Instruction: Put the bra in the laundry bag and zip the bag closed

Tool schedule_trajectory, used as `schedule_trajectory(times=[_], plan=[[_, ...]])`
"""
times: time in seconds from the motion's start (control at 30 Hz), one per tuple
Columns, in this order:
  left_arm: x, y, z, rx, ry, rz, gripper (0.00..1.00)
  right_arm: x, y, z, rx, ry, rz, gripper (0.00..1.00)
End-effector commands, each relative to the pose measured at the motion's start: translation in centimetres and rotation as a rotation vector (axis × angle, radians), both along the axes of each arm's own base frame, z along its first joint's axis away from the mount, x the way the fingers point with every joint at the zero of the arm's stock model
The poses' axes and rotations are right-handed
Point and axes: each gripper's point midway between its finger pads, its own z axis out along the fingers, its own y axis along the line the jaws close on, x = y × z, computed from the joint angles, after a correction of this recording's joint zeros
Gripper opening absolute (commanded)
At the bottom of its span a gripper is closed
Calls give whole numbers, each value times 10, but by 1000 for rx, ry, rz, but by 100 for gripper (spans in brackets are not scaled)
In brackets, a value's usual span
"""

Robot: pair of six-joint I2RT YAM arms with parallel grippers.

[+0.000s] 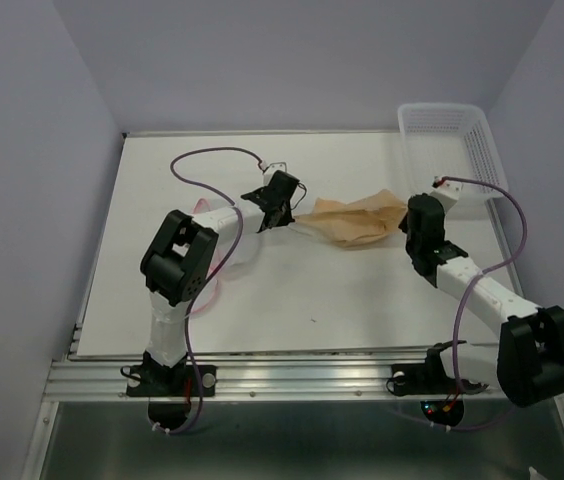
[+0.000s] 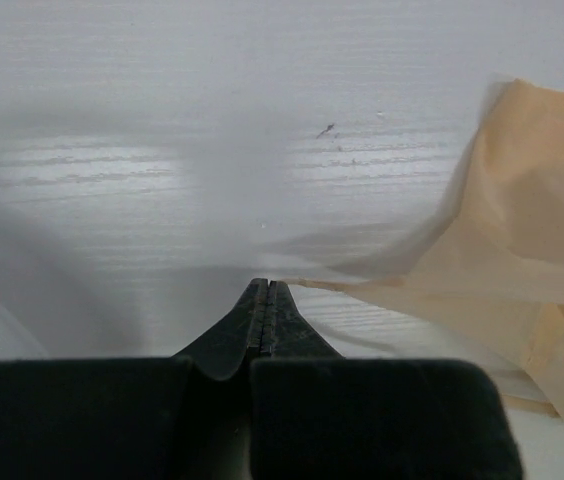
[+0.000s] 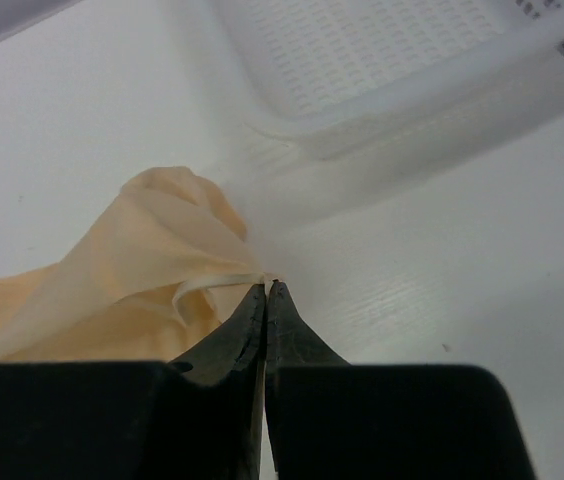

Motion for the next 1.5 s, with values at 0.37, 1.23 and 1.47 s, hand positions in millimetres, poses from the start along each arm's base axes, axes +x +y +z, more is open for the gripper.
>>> schedule_trajectory(times=[0.37, 1.23, 1.47], plan=[[23, -25, 123, -170, -234, -106, 0, 1, 8, 34, 175, -146, 61, 1], [-36, -4, 65, -240, -199, -212, 14, -13, 42, -82, 286, 70, 188, 37], [-70, 2, 79, -240, -204, -236, 81, -20, 45, -41, 276, 37, 239, 80]])
